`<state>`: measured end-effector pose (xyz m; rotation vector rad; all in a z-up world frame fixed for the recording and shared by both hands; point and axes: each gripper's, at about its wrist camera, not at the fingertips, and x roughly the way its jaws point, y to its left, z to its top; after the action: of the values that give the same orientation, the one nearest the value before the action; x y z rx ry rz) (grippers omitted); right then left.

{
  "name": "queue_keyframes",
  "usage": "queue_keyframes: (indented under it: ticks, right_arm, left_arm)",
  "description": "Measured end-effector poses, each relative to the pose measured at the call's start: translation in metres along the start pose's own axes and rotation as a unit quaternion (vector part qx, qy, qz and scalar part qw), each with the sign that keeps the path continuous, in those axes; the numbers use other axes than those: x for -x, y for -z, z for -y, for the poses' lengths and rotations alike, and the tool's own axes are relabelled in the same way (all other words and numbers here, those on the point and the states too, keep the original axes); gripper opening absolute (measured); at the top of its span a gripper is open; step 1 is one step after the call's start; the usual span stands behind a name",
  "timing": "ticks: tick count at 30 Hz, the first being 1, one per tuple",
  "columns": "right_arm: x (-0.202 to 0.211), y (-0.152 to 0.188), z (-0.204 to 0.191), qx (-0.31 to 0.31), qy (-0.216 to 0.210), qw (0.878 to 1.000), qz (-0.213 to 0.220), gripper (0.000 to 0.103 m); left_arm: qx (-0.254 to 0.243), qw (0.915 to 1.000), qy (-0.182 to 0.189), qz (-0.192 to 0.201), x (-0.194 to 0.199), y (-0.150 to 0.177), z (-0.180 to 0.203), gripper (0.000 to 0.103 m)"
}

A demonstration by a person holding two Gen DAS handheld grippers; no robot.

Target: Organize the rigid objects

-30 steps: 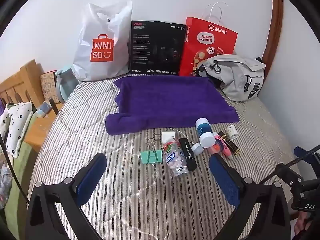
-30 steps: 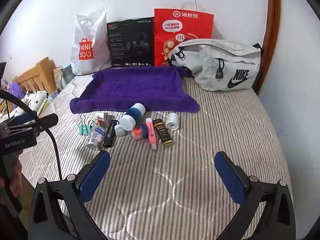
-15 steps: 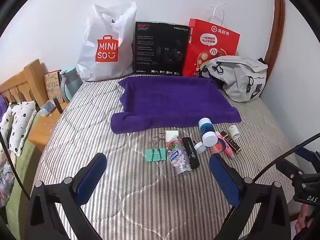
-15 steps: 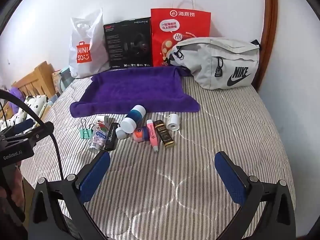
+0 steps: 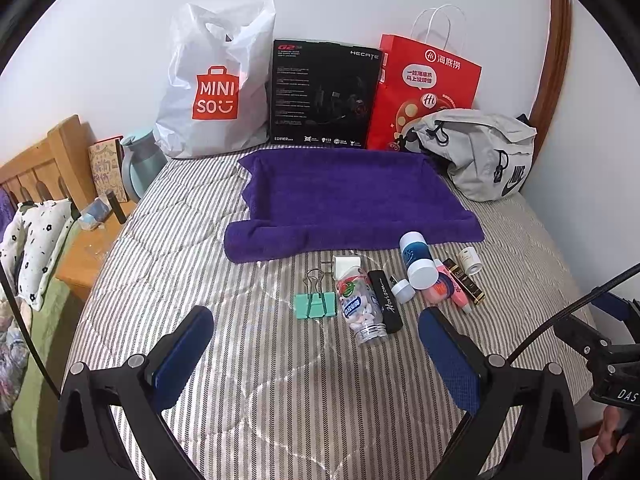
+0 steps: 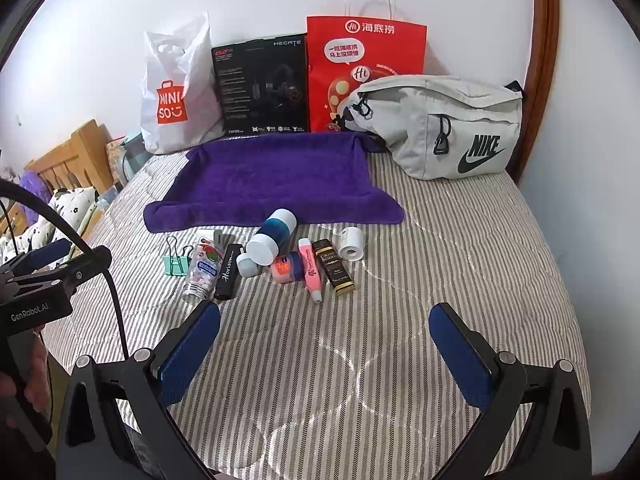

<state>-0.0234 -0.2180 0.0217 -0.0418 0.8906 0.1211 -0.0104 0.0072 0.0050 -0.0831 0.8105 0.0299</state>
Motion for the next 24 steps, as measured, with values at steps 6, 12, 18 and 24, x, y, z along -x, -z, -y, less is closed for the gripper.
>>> queue_keyframes:
  ticks: [6,12,18,24]
  right_arm:
    - [0.0009,-0.0008,-0.0005,0.000,-0.001,1.000,0.000,0.103]
    - [0.0015,-0.0009,-0.0006,-0.001,-0.001,1.000,0.000,0.103]
    - [0.0010,-0.0011,-0.0011,0.002,0.000,1.000,-0.004,0.103]
    - [0.0013,-0.0017,-0.0007,0.002,-0.001,1.000,-0.004,0.103]
  left_arm:
    - [0.001,1.0000,-0.001,0.002,0.0006,-0.0001,0.0001,0.103]
    - [0.001,1.0000,-0.001,0.001,0.0010,-0.0008,-0.0007,0.103]
    - [0.003,1.0000,-0.001,0.002,0.0019,0.0002,-0.0025,0.103]
    - [0.003,1.0000,-0.001,0.002,0.0027,0.0007,-0.0039,0.103]
